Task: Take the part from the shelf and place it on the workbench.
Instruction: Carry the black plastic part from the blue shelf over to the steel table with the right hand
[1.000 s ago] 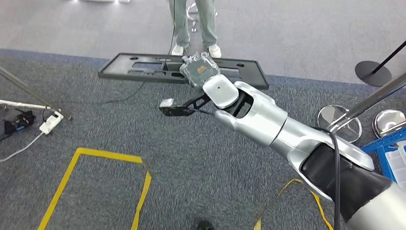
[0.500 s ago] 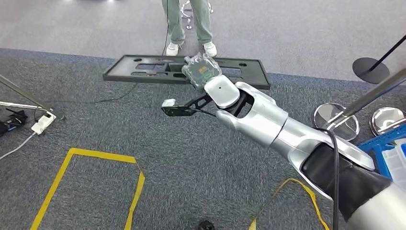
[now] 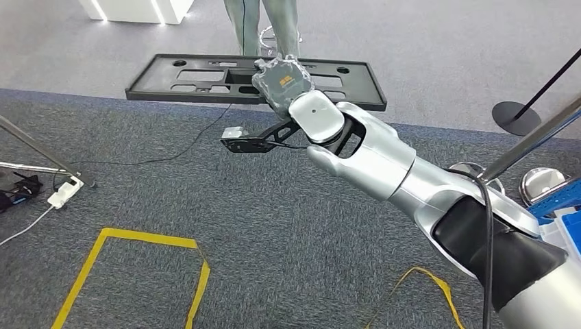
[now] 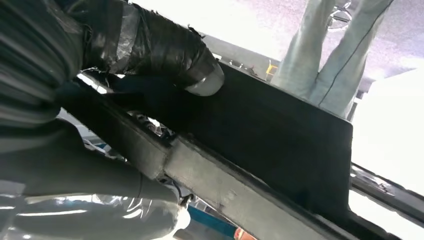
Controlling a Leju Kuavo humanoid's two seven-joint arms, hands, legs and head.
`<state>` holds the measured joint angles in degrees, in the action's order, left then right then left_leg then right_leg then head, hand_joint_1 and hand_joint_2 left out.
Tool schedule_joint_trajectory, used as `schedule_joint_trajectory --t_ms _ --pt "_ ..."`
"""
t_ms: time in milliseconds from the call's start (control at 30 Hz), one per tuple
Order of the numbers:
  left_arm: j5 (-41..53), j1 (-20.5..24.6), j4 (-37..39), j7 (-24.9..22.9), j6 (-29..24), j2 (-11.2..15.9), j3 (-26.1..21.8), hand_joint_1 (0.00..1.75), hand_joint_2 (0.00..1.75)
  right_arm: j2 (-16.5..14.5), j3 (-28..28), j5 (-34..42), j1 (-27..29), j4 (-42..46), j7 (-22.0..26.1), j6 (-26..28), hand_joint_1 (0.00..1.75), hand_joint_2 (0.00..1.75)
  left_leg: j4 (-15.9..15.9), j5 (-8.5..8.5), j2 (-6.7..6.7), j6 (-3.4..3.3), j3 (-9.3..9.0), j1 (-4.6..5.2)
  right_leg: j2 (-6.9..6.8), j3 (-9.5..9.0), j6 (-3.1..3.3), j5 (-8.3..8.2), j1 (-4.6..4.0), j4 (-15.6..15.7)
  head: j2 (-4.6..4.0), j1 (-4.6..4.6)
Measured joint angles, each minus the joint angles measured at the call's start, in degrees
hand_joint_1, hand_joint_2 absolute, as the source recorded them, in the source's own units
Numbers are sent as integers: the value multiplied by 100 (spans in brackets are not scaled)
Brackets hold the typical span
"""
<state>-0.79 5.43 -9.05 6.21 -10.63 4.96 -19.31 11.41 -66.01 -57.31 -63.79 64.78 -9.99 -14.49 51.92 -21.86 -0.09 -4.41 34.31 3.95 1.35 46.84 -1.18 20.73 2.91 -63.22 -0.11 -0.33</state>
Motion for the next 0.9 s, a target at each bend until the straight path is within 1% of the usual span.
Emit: schedule_joint_trajectory --t_ms 33,67,100,133,167,200,233,267,300,333,367,400,433,467,500,533,567,600,633,667,700,733,767,800,833,867,900 --pt "4 -1 -2 -2 5 -8 -1 0 175 1 0 2 7 -1 3 -1 175 175 54 -7 -4 -35 40 -6 -1 205 36 177 -54 -427 0 12" --pt "7 -1 -2 -3 8 -25 -1 0 175 3 0 4 9 -2 6 -1 175 175 139 -30 -5 -64 99 -10 5 402 54 314 -105 -831 0 18" --pt "8 -1 -2 -4 11 -45 0 0 175 5 0 7 12 -4 8 -2 175 175 242 -63 -12 -80 165 -14 6 526 55 384 -146 -1097 0 18" --pt "9 -8 -2 -5 15 -66 0 0 175 8 0 11 17 -7 10 -2 175 175 345 -99 -23 -92 230 -22 5 543 44 378 -172 -1161 0 20" --pt "9 -19 -2 -6 13 -83 1 0 175 10 0 15 21 -8 11 -1 175 175 435 -134 -37 -86 285 -37 3 429 22 321 -185 -1000 0 18" --pt "10 -30 -2 -7 10 -94 1 0 175 9 0 19 24 -6 14 0 175 175 516 -167 -55 -69 329 -55 1 214 -8 252 -183 -694 0 19" --pt "10 -42 -2 -7 7 -96 1 0 175 8 0 22 17 -3 16 1 175 175 590 -201 -73 -41 376 -67 2 -49 -42 209 -163 -345 0 27" --pt "11 -49 -2 -7 4 -95 1 0 175 3 1 24 7 5 18 3 175 175 675 -223 -90 -15 419 -79 16 -262 -49 181 -150 -69 0 26" --pt "11 -53 -2 -8 2 -93 1 0 175 -2 1 25 -5 12 19 4 175 175 736 -234 -106 8 459 -88 23 -397 -45 170 -144 95 0 36" --pt "11 -58 -2 -8 1 -91 1 0 175 -7 2 26 -16 17 19 5 175 175 770 -240 -124 27 503 -93 29 -450 -26 161 -146 157 0 42" --pt "10 -65 -1 -8 0 -91 1 0 175 -10 2 27 -18 20 19 5 175 175 777 -241 -146 33 530 -99 21 -428 6 142 -151 161 0 44" --pt "10 -72 0 -9 -1 -91 1 0 175 -12 2 29 -19 19 19 4 175 175 778 -263 -164 51 573 -102 7 -408 23 136 -148 163 0 54" --pt "9 -80 1 -8 -2 -94 1 0 175 -12 2 31 -10 17 19 4 175 175 854 -317 -158 91 647 -112 -7 -393 44 131 -134 165 0 40" --pt "9 -83 2 -6 -3 -98 1 0 175 -11 3 32 4 16 19 4 175 175 1040 -398 -126 153 764 -138 -21 -386 61 131 -118 176 0 30" --pt "9 -84 3 -4 -2 -104 1 0 175 -10 3 33 20 16 19 6 175 175 1356 -510 -72 228 955 -182 -29 -389 73 134 -115 181 0 16" --pt "9 -84 3 -1 2 -114 1 0 175 -8 4 33 37 16 19 8 175 175 1745 -629 -15 295 1183 -230 -42 -395 78 136 -115 186 0 2" --pt "9 -84 3 -1 7 -126 1 0 175 -7 4 34 52 16 20 9 175 175 2121 -720 23 336 1419 -275 -50 -406 77 137 -121 202 0 3" --pt "9 -85 3 -1 12 -139 1 0 175 -7 4 34 65 16 20 9 175 175 2375 -751 42 347 1602 -304 -57 -427 75 136 -124 227 0 2" --pt "9 -86 3 -2 15 -151 1 0 175 -7 4 34 75 16 20 9 175 175 2417 -687 47 337 1677 -316 -58 -454 73 136 -124 257 0 2" --pt "9 -85 3 -2 13 -157 1 0 175 -8 4 34 80 17 20 9 175 175 2235 -533 46 311 1622 -314 -57 -490 72 136 -123 288 0 2" --pt "9 -80 2 -2 9 -151 1 0 175 -12 4 34 71 19 20 10 175 175 1837 -315 41 270 1437 -291 -50 -532 72 138 -117 316 0 3" --pt "9 -75 2 0 6 -135 1 0 175 -18 5 34 52 23 20 12 175 175 1352 -89 27 213 1180 -247 -42 -568 71 142 -104 343 0 3" --pt "9 -70 1 1 3 -113 1 0 175 -24 10 33 29 26 20 16 175 175 912 65 14 156 936 -203 -32 -596 66 143 -90 364 0 4" --pt "9 -65 1 2 -1 -82 1 0 175 -30 15 33 9 29 20 24 175 175 609 154 -4 109 762 -157 -21 -611 55 141 -63 383 0 5" --pt "9 -63 1 2 -4 -55 1 0 175 -32 20 33 5 29 20 32 175 175 456 182 -23 72 671 -114 -13 -614 36 130 -28 409 0 4" --pt "10 -61 1 2 -9 -26 1 0 175 -31 24 33 15 24 20 39 175 175 390 191 -34 48 643 -78 -3 -613 7 111 10 441 0 3" --pt "10 -58 1 2 -13 0 1 0 175 -29 24 34 38 20 22 45 175 175 281 251 -35 14 591 -54 8 -604 -22 108 40 479 0 1"
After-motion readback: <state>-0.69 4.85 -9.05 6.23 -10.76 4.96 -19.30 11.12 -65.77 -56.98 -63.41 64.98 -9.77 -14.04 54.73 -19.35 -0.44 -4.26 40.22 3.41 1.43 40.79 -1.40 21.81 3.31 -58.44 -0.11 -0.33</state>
